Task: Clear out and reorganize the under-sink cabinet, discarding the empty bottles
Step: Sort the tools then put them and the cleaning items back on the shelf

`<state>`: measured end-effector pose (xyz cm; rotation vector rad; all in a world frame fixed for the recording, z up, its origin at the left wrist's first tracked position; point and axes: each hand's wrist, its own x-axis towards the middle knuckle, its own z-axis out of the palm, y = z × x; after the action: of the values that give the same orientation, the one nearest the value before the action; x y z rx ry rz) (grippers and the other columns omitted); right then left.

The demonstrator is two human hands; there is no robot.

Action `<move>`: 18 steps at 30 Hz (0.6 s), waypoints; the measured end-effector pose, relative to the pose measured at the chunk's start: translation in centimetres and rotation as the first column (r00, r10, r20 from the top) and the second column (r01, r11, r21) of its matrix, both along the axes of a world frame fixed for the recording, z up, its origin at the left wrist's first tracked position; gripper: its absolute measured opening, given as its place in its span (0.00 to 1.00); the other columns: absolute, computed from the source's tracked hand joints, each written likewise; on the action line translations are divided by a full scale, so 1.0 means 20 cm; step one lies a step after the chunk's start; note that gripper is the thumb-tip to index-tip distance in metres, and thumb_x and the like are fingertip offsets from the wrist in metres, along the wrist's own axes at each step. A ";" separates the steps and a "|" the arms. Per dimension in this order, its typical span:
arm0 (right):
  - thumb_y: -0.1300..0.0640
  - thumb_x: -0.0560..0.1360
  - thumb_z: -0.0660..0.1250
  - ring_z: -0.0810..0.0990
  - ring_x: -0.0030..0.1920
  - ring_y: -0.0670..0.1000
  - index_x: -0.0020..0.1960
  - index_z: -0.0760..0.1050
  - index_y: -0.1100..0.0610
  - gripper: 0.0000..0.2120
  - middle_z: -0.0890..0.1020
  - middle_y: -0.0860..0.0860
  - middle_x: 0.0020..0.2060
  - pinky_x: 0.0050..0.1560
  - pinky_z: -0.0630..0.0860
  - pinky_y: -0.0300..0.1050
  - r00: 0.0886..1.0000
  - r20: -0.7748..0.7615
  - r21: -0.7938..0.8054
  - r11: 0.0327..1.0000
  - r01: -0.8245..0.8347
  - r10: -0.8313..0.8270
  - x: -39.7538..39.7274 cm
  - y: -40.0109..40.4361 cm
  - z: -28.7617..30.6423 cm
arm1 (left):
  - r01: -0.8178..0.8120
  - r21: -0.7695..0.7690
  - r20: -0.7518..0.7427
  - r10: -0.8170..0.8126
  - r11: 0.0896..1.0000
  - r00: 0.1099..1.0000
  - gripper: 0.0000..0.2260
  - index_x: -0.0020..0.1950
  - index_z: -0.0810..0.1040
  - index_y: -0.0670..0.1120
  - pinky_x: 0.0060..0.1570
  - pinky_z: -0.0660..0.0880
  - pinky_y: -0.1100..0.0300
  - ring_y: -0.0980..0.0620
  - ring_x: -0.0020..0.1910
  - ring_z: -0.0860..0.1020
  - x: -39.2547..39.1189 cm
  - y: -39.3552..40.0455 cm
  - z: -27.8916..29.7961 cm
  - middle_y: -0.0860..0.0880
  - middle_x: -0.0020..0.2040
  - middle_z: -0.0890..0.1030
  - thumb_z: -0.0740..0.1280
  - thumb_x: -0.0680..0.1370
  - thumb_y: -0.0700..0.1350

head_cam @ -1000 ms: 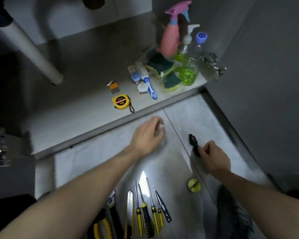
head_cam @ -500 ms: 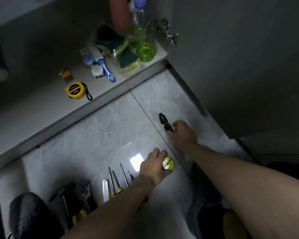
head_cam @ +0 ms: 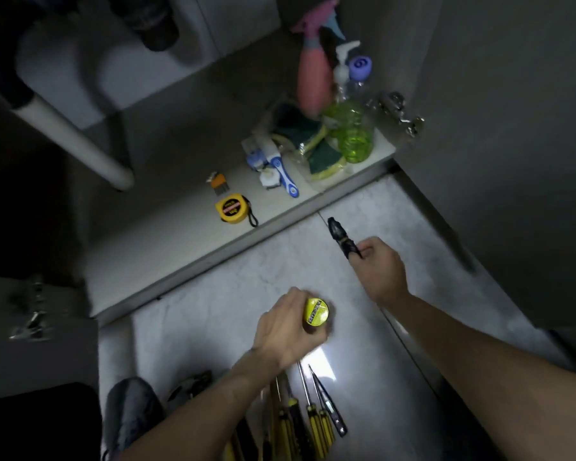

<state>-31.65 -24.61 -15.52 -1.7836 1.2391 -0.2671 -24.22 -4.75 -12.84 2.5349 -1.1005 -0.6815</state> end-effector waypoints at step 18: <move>0.49 0.71 0.76 0.80 0.39 0.46 0.40 0.74 0.44 0.10 0.79 0.40 0.33 0.44 0.79 0.46 0.987 0.154 -0.097 0.995 -0.020 0.035 0.81 0.17 0.20 | -0.222 0.007 0.234 0.214 0.975 0.948 0.21 0.56 0.78 0.52 0.44 0.77 0.54 0.46 0.49 0.79 1.28 -0.47 0.41 0.50 0.51 0.80 0.67 0.70 0.65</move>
<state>-15.41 -21.21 -11.56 -1.8225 1.1057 -0.4476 1.34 -14.20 -4.73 2.7645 -0.8608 -0.3550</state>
